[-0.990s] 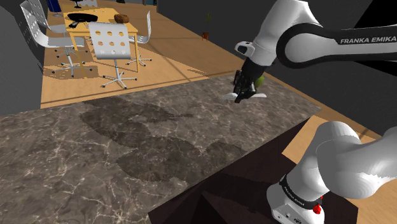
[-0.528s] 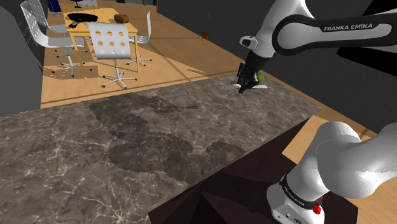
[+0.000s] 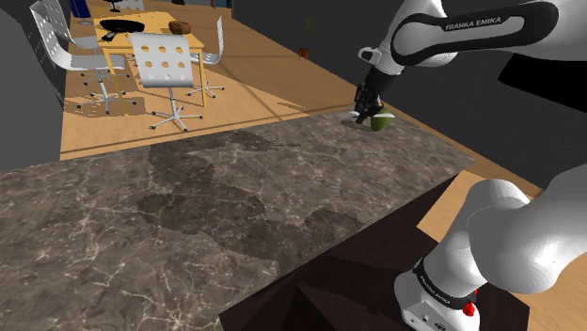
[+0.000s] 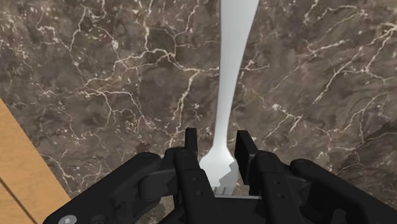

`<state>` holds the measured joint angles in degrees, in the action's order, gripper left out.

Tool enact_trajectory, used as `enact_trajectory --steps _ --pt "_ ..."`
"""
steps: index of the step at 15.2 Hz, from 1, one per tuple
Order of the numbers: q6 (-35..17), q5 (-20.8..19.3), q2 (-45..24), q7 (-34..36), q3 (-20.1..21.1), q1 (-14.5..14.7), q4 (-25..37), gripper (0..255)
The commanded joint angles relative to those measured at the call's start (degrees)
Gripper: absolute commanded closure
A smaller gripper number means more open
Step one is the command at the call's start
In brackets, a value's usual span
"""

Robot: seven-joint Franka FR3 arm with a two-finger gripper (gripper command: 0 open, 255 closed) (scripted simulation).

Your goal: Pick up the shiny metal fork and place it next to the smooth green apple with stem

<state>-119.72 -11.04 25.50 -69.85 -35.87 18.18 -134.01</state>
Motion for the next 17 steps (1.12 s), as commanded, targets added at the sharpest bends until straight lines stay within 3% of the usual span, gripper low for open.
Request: enact_trajectory --steps 1,6,10,12,15,17 --pt "0.05 1.52 -3.63 -3.84 -3.27 0.77 3.75 255" --pt "0.45 8.59 -14.22 -14.11 -11.58 3.10 13.26 255" --pt "2.53 18.95 -25.82 -24.62 -17.64 3.13 22.31 255" --pt "4.63 25.26 -32.56 -30.10 -19.06 0.87 27.50 255" --pt "8.98 33.75 -42.51 -36.78 -18.19 -5.99 36.62 255" --pt "7.58 33.98 -42.70 -37.08 -17.47 -6.43 35.43 255"
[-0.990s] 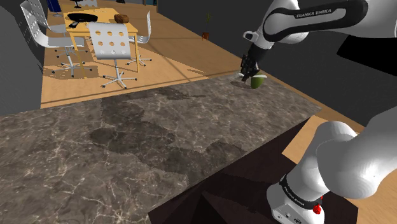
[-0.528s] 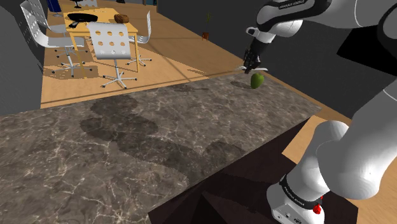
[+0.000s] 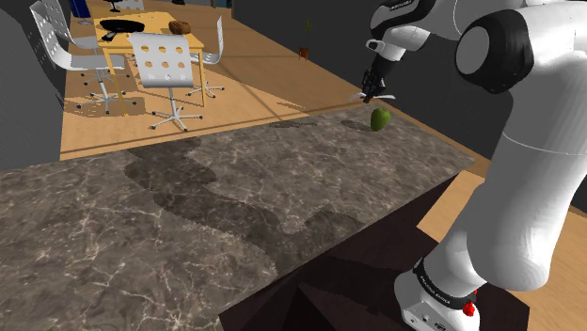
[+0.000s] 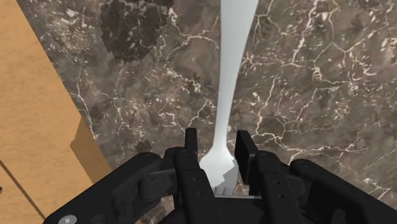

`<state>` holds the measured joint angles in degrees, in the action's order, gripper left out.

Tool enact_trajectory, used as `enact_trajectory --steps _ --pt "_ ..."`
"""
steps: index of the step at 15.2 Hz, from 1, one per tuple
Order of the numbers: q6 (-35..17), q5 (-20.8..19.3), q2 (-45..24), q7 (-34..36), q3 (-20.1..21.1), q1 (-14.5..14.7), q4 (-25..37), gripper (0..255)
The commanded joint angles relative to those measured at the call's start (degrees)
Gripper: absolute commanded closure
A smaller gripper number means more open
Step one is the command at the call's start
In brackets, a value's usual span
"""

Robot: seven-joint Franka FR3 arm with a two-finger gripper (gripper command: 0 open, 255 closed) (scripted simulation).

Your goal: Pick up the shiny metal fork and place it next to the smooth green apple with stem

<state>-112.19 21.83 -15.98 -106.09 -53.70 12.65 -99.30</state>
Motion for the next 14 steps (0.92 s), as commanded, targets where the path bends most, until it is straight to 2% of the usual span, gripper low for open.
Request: enact_trajectory --steps 1,14 --pt "-0.61 1.35 -1.40 -1.06 0.50 -0.94 0.16 255" --pt "-8.53 5.83 -5.11 -4.75 2.74 -2.25 -5.79 255"
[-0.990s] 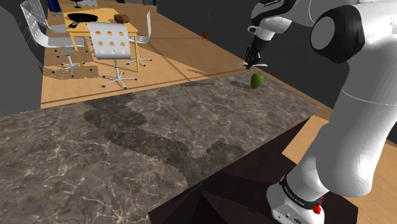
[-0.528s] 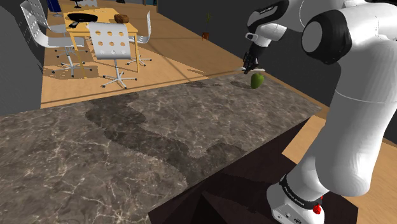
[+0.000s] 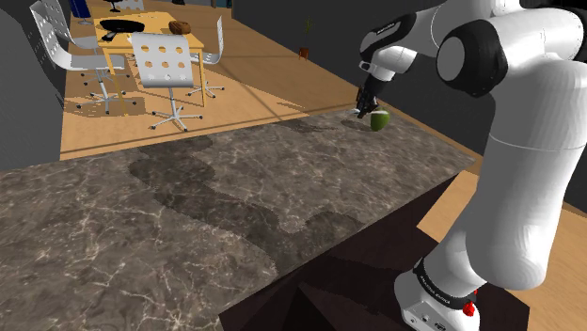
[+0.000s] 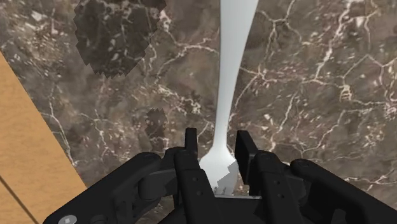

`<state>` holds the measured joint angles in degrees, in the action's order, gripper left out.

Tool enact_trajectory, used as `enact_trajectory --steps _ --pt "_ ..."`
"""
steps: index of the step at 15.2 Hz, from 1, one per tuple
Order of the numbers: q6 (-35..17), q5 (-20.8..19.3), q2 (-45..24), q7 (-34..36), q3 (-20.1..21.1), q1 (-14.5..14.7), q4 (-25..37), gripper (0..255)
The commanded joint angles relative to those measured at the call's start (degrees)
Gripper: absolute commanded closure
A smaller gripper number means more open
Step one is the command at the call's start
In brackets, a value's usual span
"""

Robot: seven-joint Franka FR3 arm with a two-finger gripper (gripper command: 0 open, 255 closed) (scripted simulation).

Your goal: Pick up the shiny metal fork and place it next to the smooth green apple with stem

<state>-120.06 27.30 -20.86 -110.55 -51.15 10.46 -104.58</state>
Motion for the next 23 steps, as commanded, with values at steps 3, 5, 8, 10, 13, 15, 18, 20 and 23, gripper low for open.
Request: enact_trajectory --steps 3,5,8,10,13,15,18,20,23 --pt "-2.33 1.65 -1.34 -1.29 0.91 -0.58 -1.54 255" --pt "-3.41 2.56 -2.12 -1.97 1.44 -0.95 -2.15 255" --pt "-4.99 3.97 -3.35 -3.03 2.30 -1.57 -2.96 255" --pt "-6.01 4.95 -4.21 -3.75 2.91 -2.02 -3.43 255" --pt "-7.51 6.45 -5.53 -4.84 3.90 -2.73 -4.04 255" --pt "-8.48 7.46 -6.45 -5.58 4.59 -3.24 -4.38 255" --pt "-9.16 8.20 -7.12 -6.11 5.10 -3.61 -4.59 255" --pt "-9.16 8.20 -7.12 -6.11 5.10 -3.61 -4.59 255" --pt "-9.16 8.20 -7.12 -6.11 5.10 -3.61 -4.59 255"
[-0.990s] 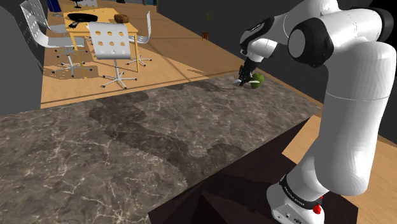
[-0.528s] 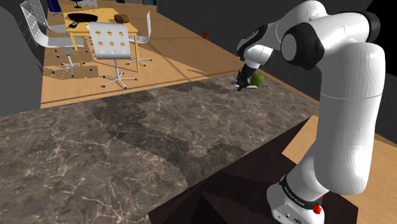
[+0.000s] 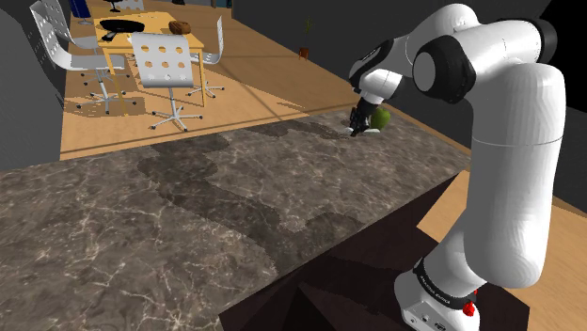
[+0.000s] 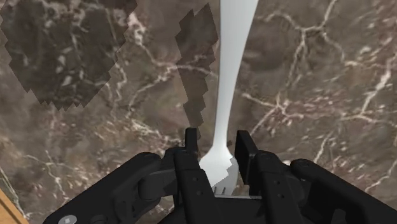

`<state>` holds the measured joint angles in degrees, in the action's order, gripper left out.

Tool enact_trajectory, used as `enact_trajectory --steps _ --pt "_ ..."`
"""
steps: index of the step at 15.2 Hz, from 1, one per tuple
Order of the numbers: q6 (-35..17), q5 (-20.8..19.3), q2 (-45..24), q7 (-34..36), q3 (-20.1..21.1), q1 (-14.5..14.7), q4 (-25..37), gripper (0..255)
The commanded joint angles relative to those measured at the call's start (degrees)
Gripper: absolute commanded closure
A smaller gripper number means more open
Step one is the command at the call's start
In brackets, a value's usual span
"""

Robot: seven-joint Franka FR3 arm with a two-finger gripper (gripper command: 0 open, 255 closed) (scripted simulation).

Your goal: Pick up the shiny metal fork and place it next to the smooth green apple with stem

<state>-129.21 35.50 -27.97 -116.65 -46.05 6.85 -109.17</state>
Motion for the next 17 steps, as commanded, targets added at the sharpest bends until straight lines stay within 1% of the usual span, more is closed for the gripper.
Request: enact_trajectory --steps 1,2,7,11,17 --pt "-0.01 0.01 0.00 -0.01 0.00 -0.01 0.01 255" --pt "-0.01 0.01 0.00 -0.01 0.00 -0.01 0.01 0" --pt "0.00 0.01 0.00 -0.01 0.00 -0.01 0.01 0" --pt "4.29 -5.01 4.92 2.93 -3.57 2.40 0.82 0" --pt "4.28 -5.02 4.92 2.93 -3.55 2.39 0.82 0"
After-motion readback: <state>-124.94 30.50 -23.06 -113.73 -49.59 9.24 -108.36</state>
